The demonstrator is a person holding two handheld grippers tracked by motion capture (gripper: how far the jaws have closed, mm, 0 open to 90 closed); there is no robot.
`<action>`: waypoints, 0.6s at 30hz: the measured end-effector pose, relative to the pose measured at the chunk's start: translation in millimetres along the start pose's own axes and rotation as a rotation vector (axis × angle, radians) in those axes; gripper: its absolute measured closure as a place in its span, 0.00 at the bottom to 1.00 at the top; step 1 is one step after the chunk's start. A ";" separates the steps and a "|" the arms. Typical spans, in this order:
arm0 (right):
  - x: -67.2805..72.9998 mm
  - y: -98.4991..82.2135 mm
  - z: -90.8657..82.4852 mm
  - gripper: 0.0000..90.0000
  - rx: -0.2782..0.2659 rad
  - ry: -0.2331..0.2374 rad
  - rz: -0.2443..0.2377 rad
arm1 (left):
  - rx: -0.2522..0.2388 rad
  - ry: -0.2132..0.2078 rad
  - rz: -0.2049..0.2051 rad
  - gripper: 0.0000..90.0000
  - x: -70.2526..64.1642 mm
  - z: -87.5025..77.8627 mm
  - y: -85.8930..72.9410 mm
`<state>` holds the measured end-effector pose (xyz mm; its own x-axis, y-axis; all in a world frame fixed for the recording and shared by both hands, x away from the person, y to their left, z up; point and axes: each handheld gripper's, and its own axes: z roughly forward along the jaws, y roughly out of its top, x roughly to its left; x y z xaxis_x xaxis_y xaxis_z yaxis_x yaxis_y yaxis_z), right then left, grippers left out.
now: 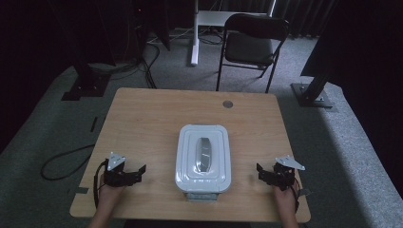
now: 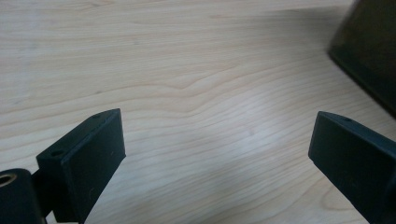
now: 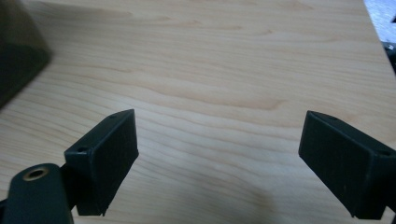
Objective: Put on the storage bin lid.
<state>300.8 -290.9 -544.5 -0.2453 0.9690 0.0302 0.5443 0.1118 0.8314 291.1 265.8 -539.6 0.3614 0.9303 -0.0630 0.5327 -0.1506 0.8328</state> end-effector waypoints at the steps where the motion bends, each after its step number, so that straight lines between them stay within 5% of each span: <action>1: -1.0 -1.2 0.3 0.12 0.009 -0.010 -0.002 | 0.003 0.008 -0.007 0.05 2.2 -1.3 -1.3; 18: -18.2 -21.5 -15.6 0.12 0.025 -0.092 0.046 | -0.013 0.156 -0.085 0.05 31.6 -31.1 -26.1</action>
<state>281.1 -314.4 -554.2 -0.1453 0.9893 0.0159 0.5735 0.0711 0.8161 264.8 309.5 -546.2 0.1918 0.9803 -0.0479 0.5462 -0.0661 0.8351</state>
